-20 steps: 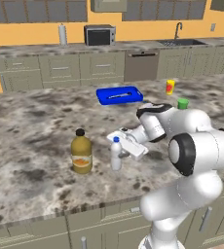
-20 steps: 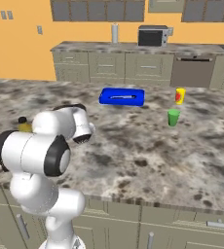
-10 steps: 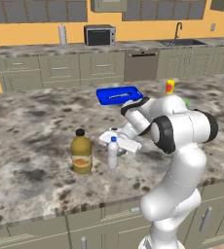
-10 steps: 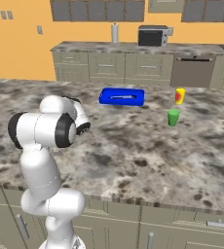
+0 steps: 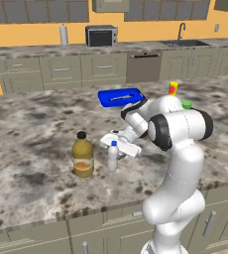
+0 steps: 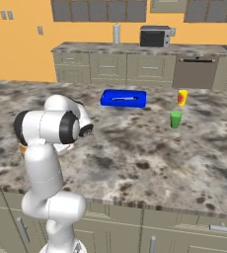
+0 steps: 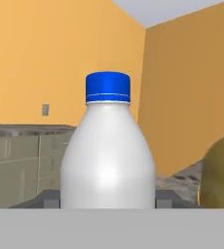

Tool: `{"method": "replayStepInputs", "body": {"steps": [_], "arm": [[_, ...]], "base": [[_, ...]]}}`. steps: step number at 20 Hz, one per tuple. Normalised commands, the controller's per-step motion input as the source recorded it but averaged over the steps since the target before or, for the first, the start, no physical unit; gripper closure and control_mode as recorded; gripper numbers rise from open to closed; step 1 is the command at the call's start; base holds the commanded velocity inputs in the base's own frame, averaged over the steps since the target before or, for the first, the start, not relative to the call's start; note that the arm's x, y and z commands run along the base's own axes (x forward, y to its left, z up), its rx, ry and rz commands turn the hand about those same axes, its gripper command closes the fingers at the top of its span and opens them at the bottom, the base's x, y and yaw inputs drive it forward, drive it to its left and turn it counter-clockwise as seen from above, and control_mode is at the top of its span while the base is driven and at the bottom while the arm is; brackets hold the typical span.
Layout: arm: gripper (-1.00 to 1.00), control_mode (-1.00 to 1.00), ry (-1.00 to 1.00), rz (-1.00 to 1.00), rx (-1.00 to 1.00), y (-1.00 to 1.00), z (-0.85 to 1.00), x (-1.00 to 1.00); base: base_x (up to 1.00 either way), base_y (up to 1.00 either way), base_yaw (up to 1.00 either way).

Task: Place the drinks on the dining counter in a tight cluster.

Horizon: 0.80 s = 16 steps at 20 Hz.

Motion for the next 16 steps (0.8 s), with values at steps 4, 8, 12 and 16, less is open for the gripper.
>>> {"method": "replayStepInputs", "body": {"steps": [4,8,12,16], "arm": [[1.00,-1.00,-0.04,-0.17,0.03,0.10,-0.20,0.28],[1.00,-1.00,0.00,-0.11,0.12,0.21,-0.21,0.26],[1.00,-1.00,0.00,-0.04,0.10,0.07,-0.30,0.22],[1.00,-1.00,0.00,-0.01,0.00,0.05,-0.23,0.34]], "base": [[0.00,0.00,0.00],[0.00,0.00,0.00],[0.00,0.00,0.00],[0.00,0.00,0.00]]}}
